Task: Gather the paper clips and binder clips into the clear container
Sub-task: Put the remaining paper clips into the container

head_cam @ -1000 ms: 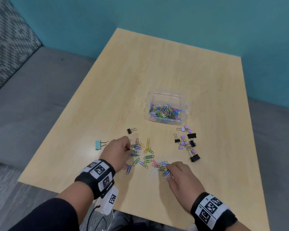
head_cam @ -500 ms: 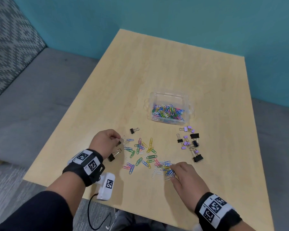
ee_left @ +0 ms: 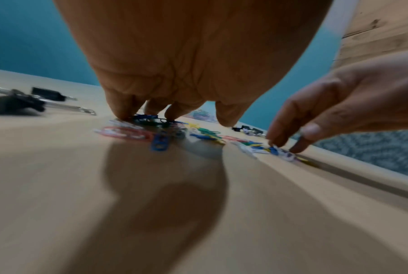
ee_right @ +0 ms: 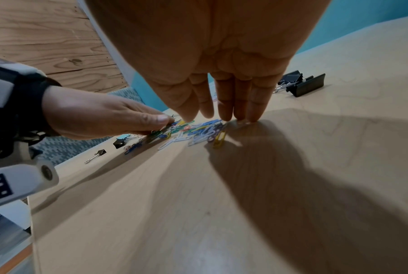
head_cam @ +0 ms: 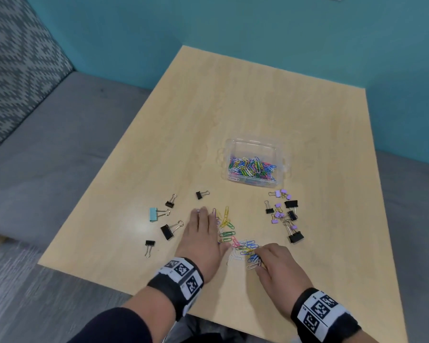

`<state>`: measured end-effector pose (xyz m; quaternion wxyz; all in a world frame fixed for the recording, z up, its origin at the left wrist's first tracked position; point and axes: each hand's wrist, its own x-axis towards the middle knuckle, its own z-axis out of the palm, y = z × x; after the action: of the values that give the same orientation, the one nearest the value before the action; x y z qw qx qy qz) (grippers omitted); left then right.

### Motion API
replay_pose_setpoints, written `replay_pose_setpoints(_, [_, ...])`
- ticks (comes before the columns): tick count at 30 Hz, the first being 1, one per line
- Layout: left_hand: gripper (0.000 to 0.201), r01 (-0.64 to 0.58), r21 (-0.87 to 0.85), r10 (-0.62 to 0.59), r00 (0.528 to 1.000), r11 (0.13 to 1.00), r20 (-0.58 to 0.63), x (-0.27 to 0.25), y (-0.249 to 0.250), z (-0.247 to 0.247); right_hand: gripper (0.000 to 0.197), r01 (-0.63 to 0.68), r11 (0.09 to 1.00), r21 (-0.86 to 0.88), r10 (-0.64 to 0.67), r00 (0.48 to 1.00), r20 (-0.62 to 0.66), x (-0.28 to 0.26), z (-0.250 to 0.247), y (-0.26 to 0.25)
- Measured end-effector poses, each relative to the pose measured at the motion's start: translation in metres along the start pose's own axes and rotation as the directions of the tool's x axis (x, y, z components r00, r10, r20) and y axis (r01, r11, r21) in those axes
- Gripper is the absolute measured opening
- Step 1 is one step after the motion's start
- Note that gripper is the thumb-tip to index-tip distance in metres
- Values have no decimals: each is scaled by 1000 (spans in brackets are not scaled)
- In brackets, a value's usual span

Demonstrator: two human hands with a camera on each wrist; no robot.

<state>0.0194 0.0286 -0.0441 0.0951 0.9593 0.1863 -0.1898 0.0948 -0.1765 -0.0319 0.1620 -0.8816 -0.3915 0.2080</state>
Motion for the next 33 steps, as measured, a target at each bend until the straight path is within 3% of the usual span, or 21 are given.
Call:
replay_pose_setpoints(4, [77, -124, -1, 124, 992, 992, 26, -14, 11, 6, 30, 0, 1000, 1, 0, 1000, 17, 1, -1, 0])
replay_pose_setpoints(8, [72, -99, -29, 98, 994, 995, -54, -7, 5, -4, 32, 6, 1000, -7, -6, 1000, 10, 2, 0, 2])
replay_pose_setpoints(10, [70, -144, -48, 141, 988, 988, -63, 8, 6, -10, 34, 2, 1000, -11, -1, 1000, 23, 3, -1, 2])
replay_pose_setpoints(15, [62, -324, 5, 324, 946, 946, 13, 25, 14, -6, 34, -33, 999, 3, 33, 998, 48, 4, -4, 1])
replay_pose_setpoints(18, [57, -443, -3, 443, 896, 896, -33, 8, 7, 2, 34, -50, 999, 14, 49, 998, 41, -4, -8, 6])
replay_pose_setpoints(19, [56, -437, -21, 434, 897, 899, -79, -2, 3, 3, 36, -65, 998, 15, 64, 997, 38, -8, -9, 8])
replay_pose_setpoints(21, [60, -307, -95, 288, 942, 947, -169, -26, -7, 3, 43, -124, 992, 20, 123, 991, 50, -15, -10, 13])
replay_pose_setpoints(23, [72, -146, -186, 117, 981, 972, -154, -45, -15, 0, 54, -201, 979, 36, 197, 976, 97, -19, -10, 14])
replay_pose_setpoints(25, [79, -57, -232, 35, 994, 971, -100, -50, -19, 2, 64, -235, 972, 31, 229, 964, 133, -15, -7, 9])
replay_pose_setpoints(28, [79, -42, -317, 18, 997, 948, -78, -39, -15, 1, 72, -202, 979, 25, 197, 973, 120, 2, -1, -4])
replay_pose_setpoints(33, [62, -73, -333, 45, 995, 940, -89, -12, 4, -3, 68, -161, 986, 50, 156, 984, 82, 42, 5, -22])
